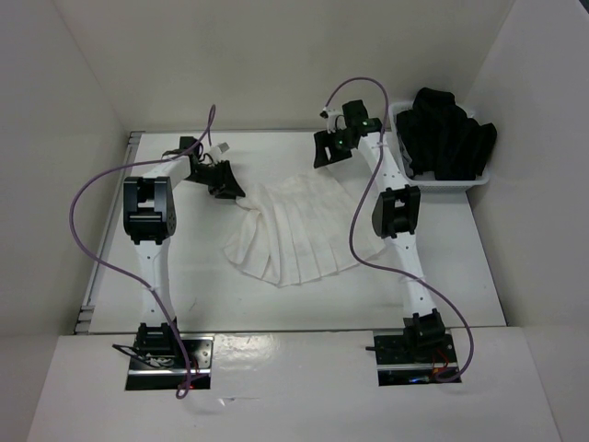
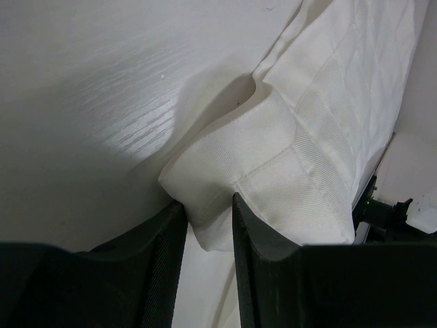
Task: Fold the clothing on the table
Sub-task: Flatten the skirt out
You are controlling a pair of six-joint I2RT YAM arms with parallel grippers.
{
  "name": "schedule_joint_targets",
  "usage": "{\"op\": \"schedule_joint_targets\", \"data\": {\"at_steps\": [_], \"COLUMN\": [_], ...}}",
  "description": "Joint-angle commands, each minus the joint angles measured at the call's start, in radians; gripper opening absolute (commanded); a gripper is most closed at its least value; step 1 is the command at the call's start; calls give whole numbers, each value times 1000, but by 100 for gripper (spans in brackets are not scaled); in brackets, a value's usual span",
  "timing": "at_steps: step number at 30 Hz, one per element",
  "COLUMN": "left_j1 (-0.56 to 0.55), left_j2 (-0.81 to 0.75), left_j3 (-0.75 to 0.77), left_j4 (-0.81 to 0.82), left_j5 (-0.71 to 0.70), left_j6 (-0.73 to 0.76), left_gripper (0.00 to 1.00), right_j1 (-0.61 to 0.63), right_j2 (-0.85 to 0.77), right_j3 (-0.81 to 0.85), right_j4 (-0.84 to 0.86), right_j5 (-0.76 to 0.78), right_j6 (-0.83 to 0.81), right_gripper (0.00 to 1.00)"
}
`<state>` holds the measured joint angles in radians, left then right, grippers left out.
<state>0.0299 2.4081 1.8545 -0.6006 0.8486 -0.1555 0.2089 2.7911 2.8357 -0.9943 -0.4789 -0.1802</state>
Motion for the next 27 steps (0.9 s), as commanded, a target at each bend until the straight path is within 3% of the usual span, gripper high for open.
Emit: {"op": "schedule_joint_targets", "data": {"at_steps": [1, 8, 16, 23, 27], "left_j1": [-10, -21, -30, -39, -39], "left_j2": [31, 40, 60, 60, 60], "left_j3": [-26, -26, -17, -17, -17], "left_j4": [-31, -31, -41, -41, -41], "left_j5": [-157, -157, -157, -157, -157], "left_j6": [77, 86, 96, 105, 105], "left_gripper": [41, 41, 41, 39, 39], "right_j1": [-6, -6, 4, 14, 14], "right_j2": [21, 42, 91, 122, 122], "right_j3": [62, 93, 125, 157, 157], "right_j4": [-43, -53, -93, -112, -112], "right_j5": [5, 5, -13, -23, -23], "right_j6": [-16, -25, -35, -44, -44], "right_gripper": [74, 71, 58, 58, 46]}}
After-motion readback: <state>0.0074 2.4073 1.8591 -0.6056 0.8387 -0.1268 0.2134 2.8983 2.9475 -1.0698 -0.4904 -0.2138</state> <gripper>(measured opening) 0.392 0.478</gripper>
